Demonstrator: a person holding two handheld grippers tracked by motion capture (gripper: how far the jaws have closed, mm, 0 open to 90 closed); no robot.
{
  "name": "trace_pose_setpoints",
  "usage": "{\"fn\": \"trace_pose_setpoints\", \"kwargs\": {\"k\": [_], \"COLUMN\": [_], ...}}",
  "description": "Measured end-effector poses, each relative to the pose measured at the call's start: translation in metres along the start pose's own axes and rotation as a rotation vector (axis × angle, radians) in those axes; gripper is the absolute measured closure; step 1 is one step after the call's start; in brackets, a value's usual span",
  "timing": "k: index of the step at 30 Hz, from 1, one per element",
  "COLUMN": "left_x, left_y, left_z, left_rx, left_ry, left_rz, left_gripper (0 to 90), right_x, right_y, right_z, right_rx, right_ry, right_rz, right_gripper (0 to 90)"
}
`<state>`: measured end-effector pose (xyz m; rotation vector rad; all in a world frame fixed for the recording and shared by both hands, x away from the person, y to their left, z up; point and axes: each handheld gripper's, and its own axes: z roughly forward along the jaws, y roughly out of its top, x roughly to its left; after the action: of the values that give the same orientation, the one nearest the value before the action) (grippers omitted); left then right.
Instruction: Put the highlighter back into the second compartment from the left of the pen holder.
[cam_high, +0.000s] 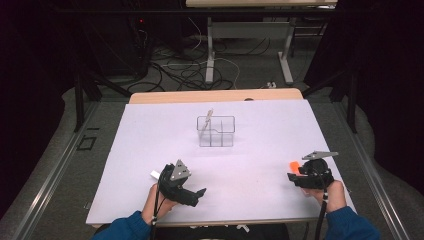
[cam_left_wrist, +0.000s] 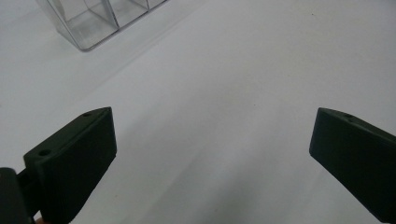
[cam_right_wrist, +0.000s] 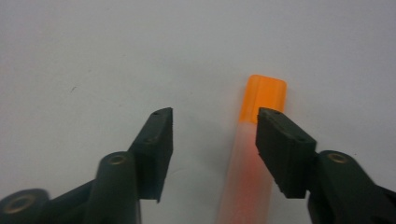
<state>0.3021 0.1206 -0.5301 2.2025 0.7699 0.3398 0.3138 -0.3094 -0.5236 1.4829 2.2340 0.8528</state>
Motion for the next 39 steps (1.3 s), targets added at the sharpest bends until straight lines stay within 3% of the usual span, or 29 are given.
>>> {"fn": "trace_pose_setpoints", "kwargs": {"k": [11,16,21,26,32,39], "left_x": [-0.001,-0.001,-0.001,-0.001,0.000,0.000], "left_y": [-0.001,-0.001,-0.001,-0.001,-0.001,-0.001], "left_z": [0.002,0.002,0.002,0.002,0.002,0.002], "left_rx": [-0.014,-0.011,-0.011,-0.012,-0.009,-0.008], "left_ry": [0.008,0.007,0.008,0.006,0.008,0.008], "left_rz": [-0.003,-0.002,-0.005,-0.005,-0.004,-0.003], "left_gripper": [0.6,0.6,0.5,0.6,0.6,0.6], "right_x": [-0.006,-0.008,-0.007,-0.007,-0.007,-0.007], "right_y": [0.003,0.004,0.004,0.003,0.003,0.004], "right_z": [0.002,0.004,0.008,0.012,0.017,0.023], "right_rx": [0.001,0.004,0.020,0.038,0.060,0.088], "right_ry": [-0.052,-0.069,-0.072,-0.110,-0.118,-0.147], "right_rz": [0.051,0.072,0.065,0.084,0.085,0.080], "right_gripper": [15.4,10.9,15.8,31.5,46.8,56.5]}}
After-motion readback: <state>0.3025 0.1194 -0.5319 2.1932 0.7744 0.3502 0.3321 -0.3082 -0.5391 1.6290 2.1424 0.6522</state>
